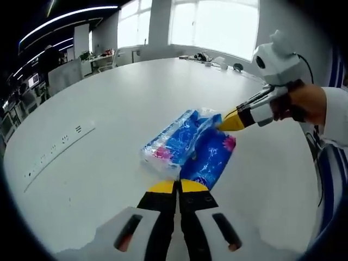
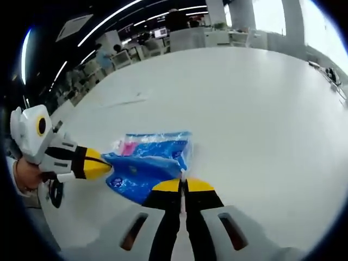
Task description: Arrange the tabletop items into an orderly group along one side of the table until the central work area is clear of visible clutter.
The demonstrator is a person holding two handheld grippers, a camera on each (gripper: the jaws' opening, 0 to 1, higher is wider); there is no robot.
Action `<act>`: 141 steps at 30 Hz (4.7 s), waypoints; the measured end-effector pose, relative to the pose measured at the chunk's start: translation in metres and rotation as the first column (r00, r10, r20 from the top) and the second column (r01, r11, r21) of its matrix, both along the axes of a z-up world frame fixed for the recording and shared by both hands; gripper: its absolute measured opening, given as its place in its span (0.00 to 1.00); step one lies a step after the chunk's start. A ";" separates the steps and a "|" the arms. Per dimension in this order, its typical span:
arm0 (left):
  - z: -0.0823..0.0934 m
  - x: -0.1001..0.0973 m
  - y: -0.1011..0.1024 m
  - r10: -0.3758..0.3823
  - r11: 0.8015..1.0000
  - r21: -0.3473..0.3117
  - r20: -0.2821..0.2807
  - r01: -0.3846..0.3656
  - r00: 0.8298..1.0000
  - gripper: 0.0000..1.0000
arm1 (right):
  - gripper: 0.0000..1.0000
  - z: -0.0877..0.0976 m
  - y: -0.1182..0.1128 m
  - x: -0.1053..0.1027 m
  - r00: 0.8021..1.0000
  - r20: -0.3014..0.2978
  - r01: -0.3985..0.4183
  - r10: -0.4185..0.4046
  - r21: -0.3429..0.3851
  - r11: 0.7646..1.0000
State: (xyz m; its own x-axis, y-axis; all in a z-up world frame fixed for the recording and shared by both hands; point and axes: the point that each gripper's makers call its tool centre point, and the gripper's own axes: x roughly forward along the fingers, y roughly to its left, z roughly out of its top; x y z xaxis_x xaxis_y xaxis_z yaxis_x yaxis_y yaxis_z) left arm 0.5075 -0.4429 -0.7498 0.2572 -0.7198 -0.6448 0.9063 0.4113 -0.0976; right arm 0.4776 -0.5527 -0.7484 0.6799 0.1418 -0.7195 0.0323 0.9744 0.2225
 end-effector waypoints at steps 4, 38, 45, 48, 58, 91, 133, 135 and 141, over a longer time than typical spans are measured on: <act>-0.001 0.000 -0.001 -0.002 1.000 0.001 -0.001 0.002 1.000 0.00 | 0.01 -0.002 -0.001 0.000 1.000 0.001 -0.003 0.003 -0.013 1.000; 0.007 -0.007 0.004 0.005 0.999 -0.031 -0.009 -0.006 1.000 0.43 | 0.29 0.003 -0.008 -0.006 0.999 0.039 0.039 -0.037 -0.055 0.998; 0.014 -0.004 0.005 0.013 0.999 -0.040 0.010 -0.012 1.000 0.62 | 0.40 0.007 -0.008 -0.006 0.998 0.046 0.037 -0.034 -0.061 0.997; 0.016 -0.003 0.006 0.014 0.999 -0.041 0.011 -0.014 1.000 0.63 | 0.42 0.010 -0.008 -0.006 0.998 0.056 0.042 -0.038 -0.058 0.997; 0.029 -0.001 0.010 0.022 0.998 -0.059 0.014 -0.021 1.000 0.73 | 0.54 0.030 -0.005 -0.003 0.994 0.105 0.049 -0.043 -0.052 0.997; 0.109 0.003 0.054 0.025 0.989 -0.147 0.080 -0.013 0.996 0.84 | 0.63 0.105 0.037 -0.010 0.969 0.244 -0.018 0.022 -0.019 1.000; 0.157 -0.032 0.199 0.190 0.972 -0.160 0.123 -0.169 0.974 0.84 | 0.65 0.141 0.151 -0.047 0.946 0.286 -0.162 0.151 0.015 0.987; 0.159 -0.033 0.206 0.195 0.972 -0.159 0.129 -0.174 0.972 0.84 | 0.65 0.142 0.158 -0.049 0.945 0.286 -0.172 0.161 0.016 0.985; 0.162 -0.037 0.229 0.224 0.967 -0.157 0.142 -0.201 0.964 0.82 | 0.65 0.147 0.176 -0.053 0.938 0.297 -0.192 0.177 0.022 0.981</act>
